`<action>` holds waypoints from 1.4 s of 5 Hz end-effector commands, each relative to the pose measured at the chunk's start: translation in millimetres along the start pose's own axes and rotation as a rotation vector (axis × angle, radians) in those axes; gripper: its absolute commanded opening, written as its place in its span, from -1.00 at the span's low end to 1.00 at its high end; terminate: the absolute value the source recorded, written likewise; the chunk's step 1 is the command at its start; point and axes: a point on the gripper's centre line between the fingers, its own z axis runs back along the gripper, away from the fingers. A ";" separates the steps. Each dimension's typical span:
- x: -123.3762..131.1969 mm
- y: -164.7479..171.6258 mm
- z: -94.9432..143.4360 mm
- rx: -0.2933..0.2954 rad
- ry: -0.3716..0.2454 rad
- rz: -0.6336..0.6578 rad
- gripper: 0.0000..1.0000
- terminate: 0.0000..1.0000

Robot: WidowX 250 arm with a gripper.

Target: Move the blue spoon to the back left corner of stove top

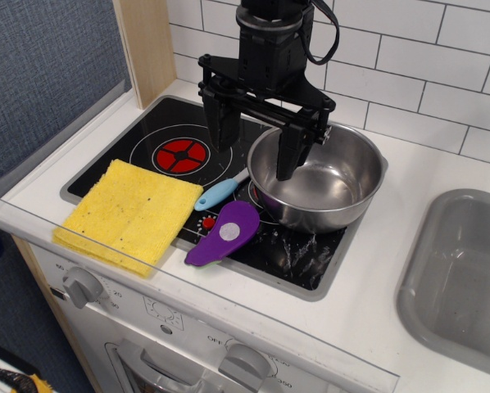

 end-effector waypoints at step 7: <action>32.3 75.1 -83.7 -0.037 0.022 -0.107 1.00 -1.00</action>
